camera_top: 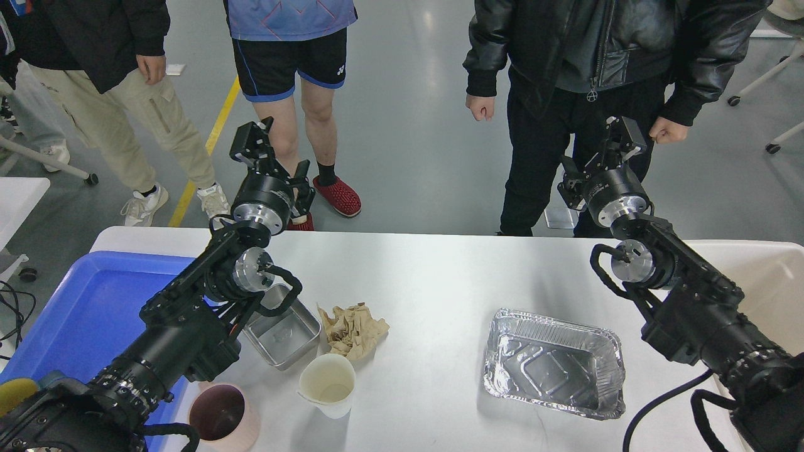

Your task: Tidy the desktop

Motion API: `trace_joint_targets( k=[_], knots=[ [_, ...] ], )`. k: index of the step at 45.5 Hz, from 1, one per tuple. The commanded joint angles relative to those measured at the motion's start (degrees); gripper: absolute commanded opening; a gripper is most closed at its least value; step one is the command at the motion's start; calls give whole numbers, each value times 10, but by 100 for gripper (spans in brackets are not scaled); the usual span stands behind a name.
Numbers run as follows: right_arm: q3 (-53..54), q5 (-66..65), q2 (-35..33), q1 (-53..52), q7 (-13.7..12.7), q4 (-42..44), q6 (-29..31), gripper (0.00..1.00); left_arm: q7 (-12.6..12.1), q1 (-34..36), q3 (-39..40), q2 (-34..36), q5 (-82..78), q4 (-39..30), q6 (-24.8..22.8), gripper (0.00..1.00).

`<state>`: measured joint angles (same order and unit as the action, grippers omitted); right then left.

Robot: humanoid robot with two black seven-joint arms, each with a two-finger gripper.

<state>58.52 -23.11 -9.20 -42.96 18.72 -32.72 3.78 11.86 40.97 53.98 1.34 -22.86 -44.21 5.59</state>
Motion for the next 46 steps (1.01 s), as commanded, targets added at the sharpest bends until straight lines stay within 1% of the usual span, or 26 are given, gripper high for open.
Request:
trace_joint_targets(
  k=[1, 4, 5, 9, 13, 15, 18, 21, 25, 27, 30, 33, 35, 36, 40, 43, 46],
  knots=[
    [-1, 0, 3, 2, 0, 0, 0, 100, -53, 1, -61, 47, 3, -17, -5, 98],
    [0, 0, 3, 4, 0, -2, 0, 100, -69, 2, -98, 88, 3, -34, -20, 98],
    [-1, 0, 3, 6, 0, -2, 0, 100, -80, 8, -121, 116, 4, -47, -34, 98],
    [-1, 0, 3, 8, 0, -3, 0, 100, -104, 23, -180, 194, 14, -81, -62, 97],
    [0, 0, 3, 9, 0, -3, 0, 100, -124, 49, -243, 283, 26, -119, -93, 97],
    [-1, 0, 3, 10, 1, -3, 0, 100, -129, 66, -275, 328, 30, -143, -109, 98],
    [0, 0, 3, 13, 1, -3, 0, 100, -130, 90, -323, 392, 33, -184, -125, 98],
    [0, -1, 4, 13, 1, -3, 0, 100, -131, 115, -369, 454, 33, -240, -141, 98],
    [-1, 0, 6, 13, 1, -3, 0, 100, -131, 154, -425, 528, 32, -316, -178, 98],
    [-1, 0, 6, 13, 1, -3, 0, 100, -135, 176, -454, 560, 31, -353, -190, 98],
    [-1, -1, 6, 13, 1, -3, 0, 100, -155, 211, -505, 603, 30, -398, -193, 97],
    [0, 0, 6, 13, 1, -5, 0, 100, -191, 252, -569, 630, 29, -426, -193, 97],
    [0, 0, 6, 12, 1, -7, 0, 100, -207, 284, -616, 642, 28, -441, -193, 97],
    [-1, -1, 6, 12, 1, -7, 0, 100, -212, 299, -638, 647, 28, -449, -193, 97],
    [-1, 0, 6, 12, 1, -7, 0, 100, -214, 348, -713, 680, 26, -481, -195, 97],
    [-1, 0, 6, 12, 1, -7, 0, 100, -219, 367, -744, 703, 19, -506, -196, 97],
    [0, 0, 6, 13, 1, -7, 0, 100, -221, 373, -761, 724, 10, -524, -197, 97]
  ],
)
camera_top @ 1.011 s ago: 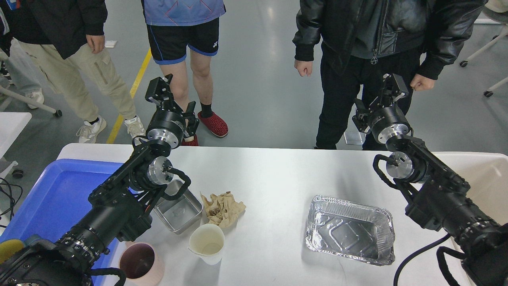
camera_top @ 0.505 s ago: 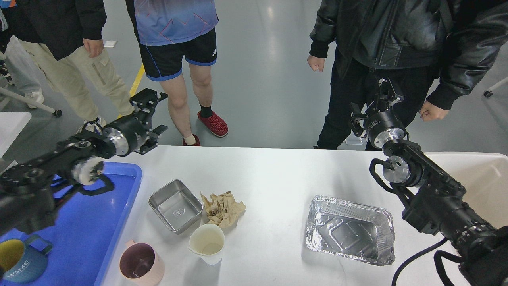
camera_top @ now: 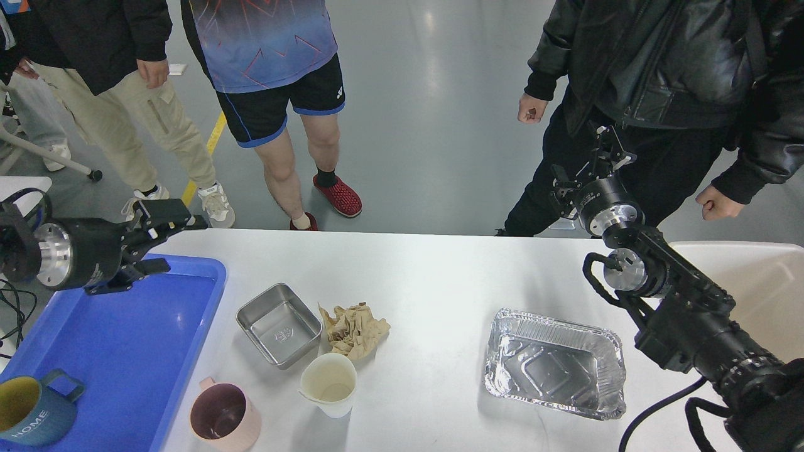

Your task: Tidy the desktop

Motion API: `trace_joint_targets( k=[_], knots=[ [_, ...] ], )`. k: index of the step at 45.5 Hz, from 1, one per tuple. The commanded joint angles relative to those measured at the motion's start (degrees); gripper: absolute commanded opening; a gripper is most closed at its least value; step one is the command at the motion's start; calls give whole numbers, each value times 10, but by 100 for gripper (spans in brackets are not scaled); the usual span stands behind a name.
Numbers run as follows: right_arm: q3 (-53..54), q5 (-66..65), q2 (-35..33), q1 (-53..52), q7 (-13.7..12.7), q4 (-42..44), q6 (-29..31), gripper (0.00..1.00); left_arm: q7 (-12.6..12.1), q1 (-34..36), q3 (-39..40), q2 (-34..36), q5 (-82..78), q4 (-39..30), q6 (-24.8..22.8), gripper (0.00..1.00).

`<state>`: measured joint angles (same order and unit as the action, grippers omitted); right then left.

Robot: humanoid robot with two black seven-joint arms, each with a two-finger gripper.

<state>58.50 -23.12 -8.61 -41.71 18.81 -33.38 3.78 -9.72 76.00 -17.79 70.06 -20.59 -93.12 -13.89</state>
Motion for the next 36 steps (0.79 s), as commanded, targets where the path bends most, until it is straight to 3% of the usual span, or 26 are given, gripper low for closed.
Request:
trace_joint_targets(
  k=[1, 9, 23, 36],
  knots=[
    [0, 0, 0, 0, 0, -1, 0, 100, -6, 22, -46, 44, -20, -36, -2, 97],
    [0, 0, 0, 0, 0, 0, 0, 100, 8, 22, -49, 104, -82, -38, -39, 97],
    [0, 0, 0, 1, 0, -1, 0, 100, 9, 19, -51, 170, -154, -38, -89, 97],
    [0, 0, 0, 3, 0, -1, 0, 100, 10, 20, -45, 159, -172, -38, -107, 97]
  ],
)
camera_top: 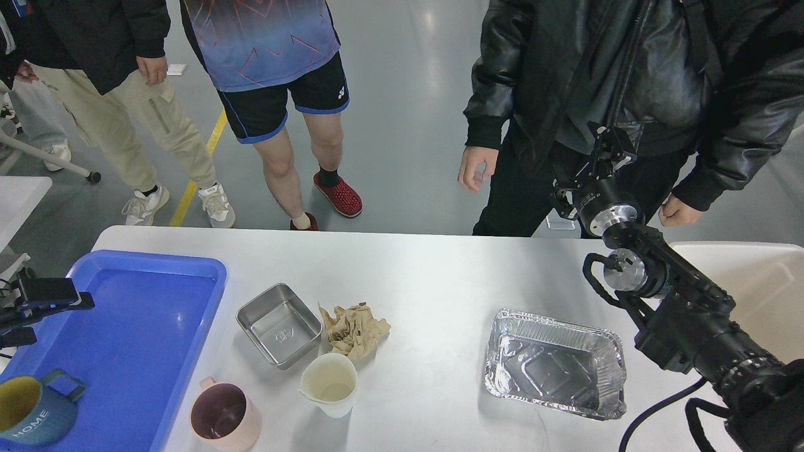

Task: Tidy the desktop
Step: 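Reach the left gripper toward the pink cup near the table edge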

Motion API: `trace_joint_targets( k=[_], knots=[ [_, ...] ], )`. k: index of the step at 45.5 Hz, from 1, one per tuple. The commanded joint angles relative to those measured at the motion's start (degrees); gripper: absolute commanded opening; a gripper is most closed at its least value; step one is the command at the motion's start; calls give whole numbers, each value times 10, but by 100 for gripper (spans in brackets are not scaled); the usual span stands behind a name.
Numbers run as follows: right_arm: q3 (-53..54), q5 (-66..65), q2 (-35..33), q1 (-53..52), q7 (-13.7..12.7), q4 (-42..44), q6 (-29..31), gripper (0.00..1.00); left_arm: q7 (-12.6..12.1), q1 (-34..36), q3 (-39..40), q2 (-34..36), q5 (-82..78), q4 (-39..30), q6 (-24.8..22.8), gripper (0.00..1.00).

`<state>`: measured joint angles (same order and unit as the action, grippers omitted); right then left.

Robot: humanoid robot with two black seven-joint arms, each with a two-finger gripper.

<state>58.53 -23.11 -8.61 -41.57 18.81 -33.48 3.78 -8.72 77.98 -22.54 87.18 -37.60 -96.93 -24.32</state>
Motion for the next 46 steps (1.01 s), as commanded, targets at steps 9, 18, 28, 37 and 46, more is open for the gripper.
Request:
trace_joint_targets(
  k=[9, 18, 28, 37, 46],
  knots=[
    [-1, 0, 0, 8, 0, -4, 0, 100, -9, -10, -4, -105, -3, 1, 10, 97],
    [0, 0, 0, 8, 0, -4, -1, 100, -21, -48, -12, -183, -2, 2, 49, 96],
    [0, 0, 0, 8, 0, -4, 0, 100, -43, -69, -69, -206, -3, 6, 95, 93],
    [-1, 0, 1, 8, 0, -4, -2, 100, -40, -106, -70, -242, -2, 9, 135, 93],
    [0, 0, 4, 7, 0, -4, -2, 100, -40, -127, -70, -266, -1, 10, 160, 92]
  ],
)
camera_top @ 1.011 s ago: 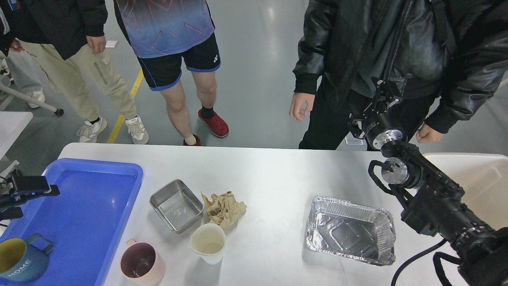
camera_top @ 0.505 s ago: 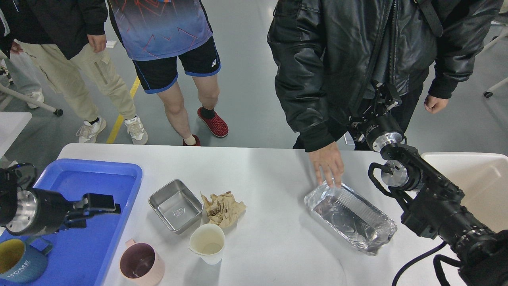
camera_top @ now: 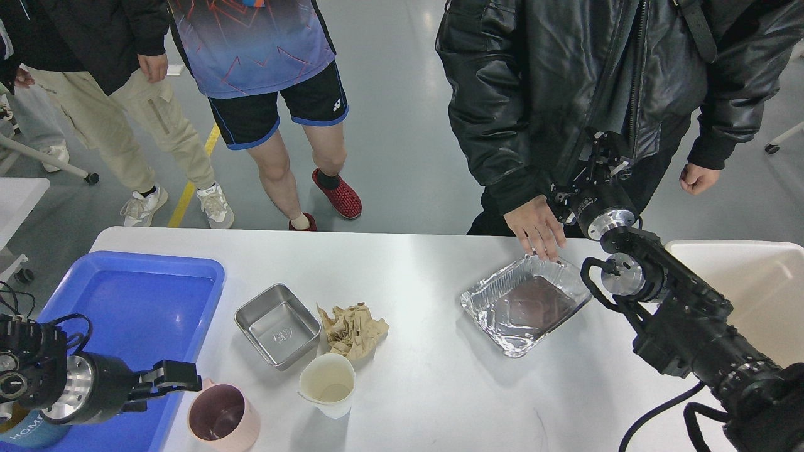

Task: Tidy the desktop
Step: 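Reach the left gripper toward the pink cup near the table edge, then grasp the pink cup with the left gripper and lift it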

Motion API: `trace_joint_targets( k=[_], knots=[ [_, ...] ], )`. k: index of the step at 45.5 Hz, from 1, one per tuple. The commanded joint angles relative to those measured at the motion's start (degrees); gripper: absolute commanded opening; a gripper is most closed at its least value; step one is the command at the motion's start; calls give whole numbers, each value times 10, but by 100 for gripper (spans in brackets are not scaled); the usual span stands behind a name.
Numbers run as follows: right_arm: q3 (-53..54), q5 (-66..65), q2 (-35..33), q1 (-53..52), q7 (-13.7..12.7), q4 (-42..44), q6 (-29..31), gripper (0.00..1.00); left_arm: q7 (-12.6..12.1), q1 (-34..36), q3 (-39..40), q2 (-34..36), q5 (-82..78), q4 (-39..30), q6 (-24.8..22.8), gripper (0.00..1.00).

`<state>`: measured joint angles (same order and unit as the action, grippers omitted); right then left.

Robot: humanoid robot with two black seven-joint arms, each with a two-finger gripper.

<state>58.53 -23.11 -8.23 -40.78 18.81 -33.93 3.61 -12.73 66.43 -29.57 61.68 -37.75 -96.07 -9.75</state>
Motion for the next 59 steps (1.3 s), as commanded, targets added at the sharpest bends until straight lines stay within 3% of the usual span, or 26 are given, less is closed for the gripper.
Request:
trace_joint_targets(
  k=[1, 6, 14, 24, 34, 50, 59],
  knots=[
    [0, 0, 1, -1, 0, 0, 0, 100, 0, -14, 0, -14, 1, 1, 17, 92],
    [0, 0, 1, -1, 0, 0, 0, 100, 0, -29, 0, -31, 1, 2, 32, 89],
    [0, 0, 1, 0, 0, 0, 0, 100, 0, -39, 1, -52, 2, 17, 46, 71],
    [0, 0, 2, 2, 0, 0, 0, 100, 1, -55, 5, -99, 9, 35, 70, 57],
    [0, 0, 2, 2, 0, 0, 0, 100, 1, -74, 7, -129, 10, 55, 83, 51],
    [0, 0, 2, 4, 0, 0, 0, 100, -5, -78, 8, -134, 50, 56, 82, 4],
    [0, -1, 2, 4, 0, 0, 0, 100, -6, -72, 9, -133, 50, 55, 81, 0]
  ],
)
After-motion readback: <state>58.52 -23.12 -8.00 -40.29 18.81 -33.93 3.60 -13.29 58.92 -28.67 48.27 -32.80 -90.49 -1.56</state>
